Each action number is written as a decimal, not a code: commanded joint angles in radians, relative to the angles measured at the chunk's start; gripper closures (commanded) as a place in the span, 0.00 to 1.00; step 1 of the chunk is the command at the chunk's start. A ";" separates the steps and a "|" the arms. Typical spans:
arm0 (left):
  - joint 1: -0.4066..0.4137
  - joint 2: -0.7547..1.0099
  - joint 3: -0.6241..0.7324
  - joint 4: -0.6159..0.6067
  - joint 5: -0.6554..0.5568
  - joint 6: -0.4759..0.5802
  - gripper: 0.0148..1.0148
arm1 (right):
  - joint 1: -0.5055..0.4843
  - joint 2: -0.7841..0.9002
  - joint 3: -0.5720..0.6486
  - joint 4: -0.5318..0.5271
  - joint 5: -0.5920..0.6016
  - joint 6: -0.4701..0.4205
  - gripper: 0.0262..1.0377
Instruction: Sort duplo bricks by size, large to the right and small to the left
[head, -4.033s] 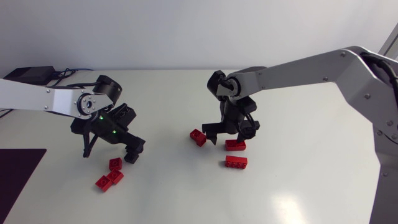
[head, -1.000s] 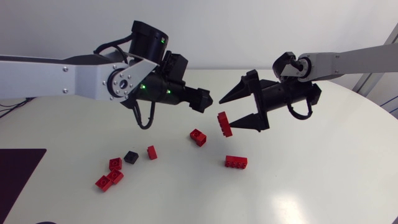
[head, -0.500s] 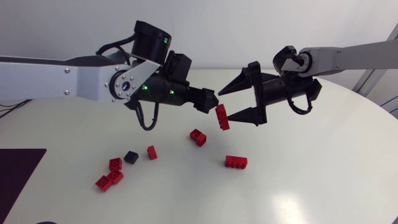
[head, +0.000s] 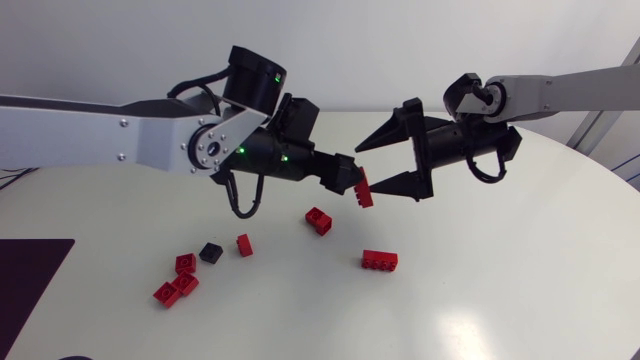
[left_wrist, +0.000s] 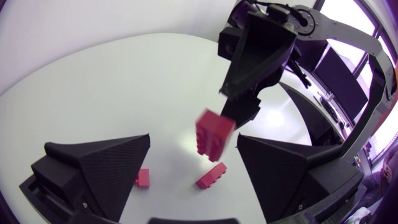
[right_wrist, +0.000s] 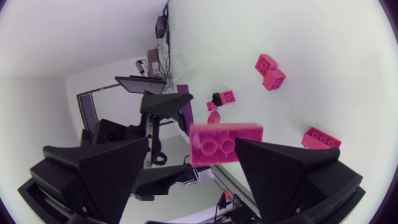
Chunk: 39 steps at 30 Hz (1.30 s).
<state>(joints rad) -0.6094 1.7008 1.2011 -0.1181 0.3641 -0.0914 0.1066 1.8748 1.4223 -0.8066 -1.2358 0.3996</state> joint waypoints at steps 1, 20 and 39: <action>-0.010 0.042 -0.025 -0.008 0.010 -0.011 0.04 | -0.030 -0.039 0.020 -0.016 -0.024 -0.018 0.04; 0.065 0.007 0.006 -0.034 0.007 -0.007 0.04 | -0.076 -0.006 0.083 -0.241 0.093 -0.216 0.04; 0.272 0.037 0.045 -0.233 -0.120 0.056 0.04 | 0.018 0.386 0.474 -0.121 1.179 -0.206 0.04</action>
<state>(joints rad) -0.3458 1.7542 1.2568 -0.3435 0.2462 -0.0452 0.1284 2.2230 1.8339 -0.9127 -0.0719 0.1932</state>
